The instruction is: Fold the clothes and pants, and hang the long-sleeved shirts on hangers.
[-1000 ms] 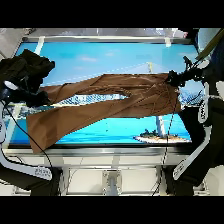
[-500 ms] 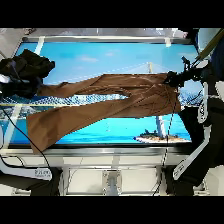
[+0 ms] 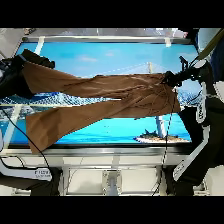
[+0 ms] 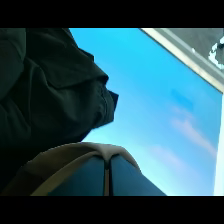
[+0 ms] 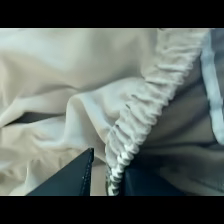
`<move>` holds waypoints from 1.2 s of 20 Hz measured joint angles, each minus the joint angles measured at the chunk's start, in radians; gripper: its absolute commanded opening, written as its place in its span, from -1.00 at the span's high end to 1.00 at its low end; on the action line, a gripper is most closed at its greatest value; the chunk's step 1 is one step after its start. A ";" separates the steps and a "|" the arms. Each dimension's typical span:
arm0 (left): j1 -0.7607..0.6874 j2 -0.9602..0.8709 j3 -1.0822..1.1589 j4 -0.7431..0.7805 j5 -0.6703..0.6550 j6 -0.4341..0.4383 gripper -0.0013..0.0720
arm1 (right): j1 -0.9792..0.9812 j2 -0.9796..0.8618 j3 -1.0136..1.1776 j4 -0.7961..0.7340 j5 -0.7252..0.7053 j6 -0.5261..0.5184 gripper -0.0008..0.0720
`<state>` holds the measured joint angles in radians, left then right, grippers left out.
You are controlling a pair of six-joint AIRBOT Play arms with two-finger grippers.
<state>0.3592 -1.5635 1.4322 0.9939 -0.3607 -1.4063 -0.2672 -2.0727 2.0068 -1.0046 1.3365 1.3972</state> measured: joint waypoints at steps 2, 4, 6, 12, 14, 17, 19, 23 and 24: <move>-0.010 -0.050 0.012 -0.003 0.064 -0.003 -0.99 | 0.017 -0.001 0.000 -0.003 -0.038 0.000 0.38; -0.013 -0.080 0.030 -0.005 0.092 -0.006 -0.97 | 0.029 -0.001 0.000 -0.009 -0.064 -0.001 0.37; 0.004 -0.079 0.044 -0.003 0.088 -0.004 -0.95 | 0.031 0.004 0.000 -0.023 -0.070 -0.002 0.08; 0.199 0.068 0.036 0.089 -0.317 0.000 -0.24 | -0.027 0.084 0.000 -0.094 0.059 -0.035 0.07; 0.276 0.153 -0.040 0.121 -0.476 0.006 -0.24 | -0.056 0.129 -0.009 -0.108 0.125 -0.059 0.07; 0.376 0.332 -0.273 0.174 -0.606 0.019 -0.24 | -0.103 0.215 -0.077 -0.120 0.214 -0.102 0.07; 0.433 0.451 -0.439 0.209 -0.647 0.023 -0.24 | -0.135 0.285 -0.177 -0.125 0.237 -0.130 0.07; 0.500 0.618 -0.650 0.243 -0.716 0.029 -0.24 | -0.183 0.426 -0.416 -0.112 0.200 -0.188 0.06; 0.508 0.637 -0.675 0.254 -0.745 0.039 -0.24 | -0.190 0.453 -0.462 -0.104 0.188 -0.202 0.06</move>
<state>0.8669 -0.9264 0.7574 1.2476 -1.1057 -1.3674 -0.4568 -1.6196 1.5452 -1.1088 1.5246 1.1950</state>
